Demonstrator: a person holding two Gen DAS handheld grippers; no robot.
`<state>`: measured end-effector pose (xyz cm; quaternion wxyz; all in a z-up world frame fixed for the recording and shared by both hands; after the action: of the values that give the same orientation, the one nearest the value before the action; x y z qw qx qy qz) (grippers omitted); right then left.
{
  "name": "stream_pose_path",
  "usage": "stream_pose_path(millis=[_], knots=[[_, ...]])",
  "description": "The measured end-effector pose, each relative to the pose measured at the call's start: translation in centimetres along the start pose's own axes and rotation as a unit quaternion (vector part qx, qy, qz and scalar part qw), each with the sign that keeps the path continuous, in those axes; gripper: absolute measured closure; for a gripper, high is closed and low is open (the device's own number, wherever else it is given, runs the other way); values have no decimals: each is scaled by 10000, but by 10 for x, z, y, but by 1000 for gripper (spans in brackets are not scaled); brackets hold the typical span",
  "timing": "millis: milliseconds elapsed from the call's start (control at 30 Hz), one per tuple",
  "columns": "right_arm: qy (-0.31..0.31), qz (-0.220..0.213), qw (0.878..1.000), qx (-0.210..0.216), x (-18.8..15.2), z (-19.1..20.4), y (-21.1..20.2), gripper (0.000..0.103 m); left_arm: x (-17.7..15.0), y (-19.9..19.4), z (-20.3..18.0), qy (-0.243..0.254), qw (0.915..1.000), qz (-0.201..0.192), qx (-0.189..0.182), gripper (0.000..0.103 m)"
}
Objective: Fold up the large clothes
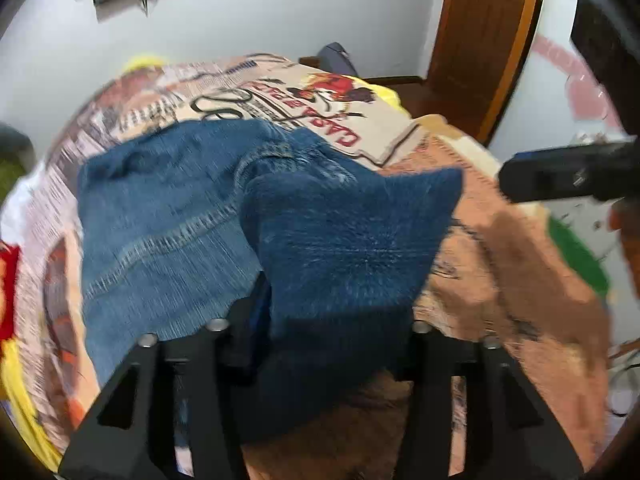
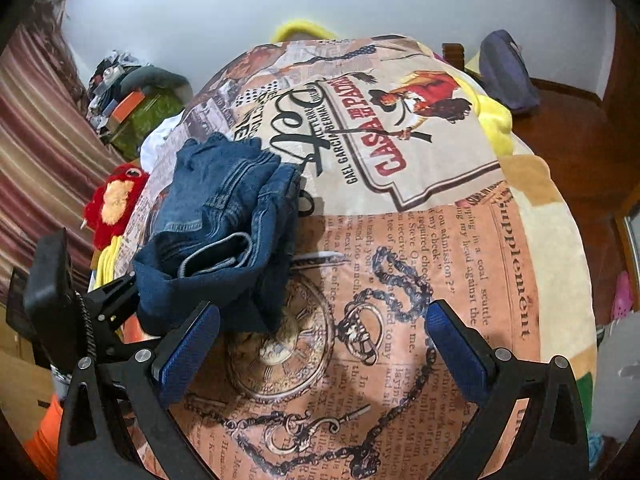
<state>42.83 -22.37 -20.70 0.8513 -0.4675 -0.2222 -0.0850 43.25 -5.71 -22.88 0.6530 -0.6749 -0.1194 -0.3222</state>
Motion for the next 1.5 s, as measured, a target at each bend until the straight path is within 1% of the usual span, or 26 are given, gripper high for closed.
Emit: stream_pose_path(millis=[33, 100, 167, 300, 367, 433, 533, 600, 667, 767, 833, 933, 967, 1067, 1133, 1233, 1267, 1333, 1367, 1400, 1433, 1500], knots=[[-41, 7, 10000, 26, -1, 3, 0, 0, -2, -5, 1, -60, 9999, 53, -103, 40], [-137, 1, 9999, 53, -1, 12, -1, 0, -5, -18, 2, -126, 9997, 62, -218, 36], [-280, -52, 9996, 75, 2, 21, -1, 0, -9, -32, 8, -152, 9997, -41, -188, 33], [-565, -140, 9980, 258, 11, 47, 0, 0, -10, -58, 36, -230, 9993, -285, 93, 29], [-682, -159, 9968, 378, 16, 61, 6, 0, -9, -70, 59, -415, 9975, -442, 368, 23], [-786, -129, 9957, 474, 21, 74, 16, 0, -7, -77, 84, -630, 9947, -574, 584, 14], [-918, 0, 9945, 506, 25, 89, 37, 0, -6, -71, 116, -862, 9917, -554, 775, 13], [-961, 180, 9940, 492, 25, 94, 58, 0, -9, -59, 134, -1003, 9913, -396, 755, 13], [-951, 374, 9936, 492, 23, 94, 78, 0, -16, -43, 144, -1076, 9913, -206, 727, 13], [-872, 642, 9934, 368, 19, 85, 104, 0, -31, -13, 150, -1132, 9908, 175, 716, 13], [-800, 714, 9940, 237, 19, 72, 115, 0, -44, 5, 152, -1180, 9898, 401, 690, 13], [-616, 656, 9959, -65, 24, 46, 119, 0, -54, 11, 154, -1316, 9893, 366, 508, 12], [-547, 633, 9965, -67, 25, 37, 117, 0, -56, 11, 154, -1377, 9888, 359, 443, 12], [-377, 649, 9969, 232, 26, 19, 111, 0, -61, 13, 154, -1411, 9884, 389, 399, 8], [-244, 574, 9977, 246, 24, 11, 104, 0, -65, 13, 151, -1322, 9892, 385, 497, 8], [-224, 461, 9983, 264, 21, 5, 90, 0, -69, 10, 147, -1288, 9893, 327, 601, 8], [-219, 427, 9986, 227, 19, 2, 85, 0, -70, 10, 147, -1334, 9886, 335, 612, 8], [-153, 319, 9994, -4, 19, -7, 74, 0, -72, 9, 149, -1443, 9868, 376, 631, 8], [-95, 234, 9991, -326, 20, -15, 67, 0, -72, 8, 150, -1489, 9860, 378, 653, 8], [-53, 178, 9982, -563, 21, -21, 62, 0, -72, 6, 151, -1521, 9855, 372, 653, 8], [8, 144, 9978, -642, 23, -26, 57, 0, -71, 4, 151, -1525, 9855, 376, 648, 8], [179, 115, 9991, -360, 25, -28, 47, 0, -67, -2, 151, -1455, 9862, 379, 691, 8]])
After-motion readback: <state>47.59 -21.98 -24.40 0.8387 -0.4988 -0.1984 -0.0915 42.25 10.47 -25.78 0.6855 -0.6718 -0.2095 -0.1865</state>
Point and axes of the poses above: each gripper's, at about its wrist camera, not at the fingertips, and y roughly the way its jaws point, z to its left, x to its top, the point moved 6 cm from there along y, roughly the way its jaws point, and after that the axes turned 11 degrees about x, right-handed, at the moved point
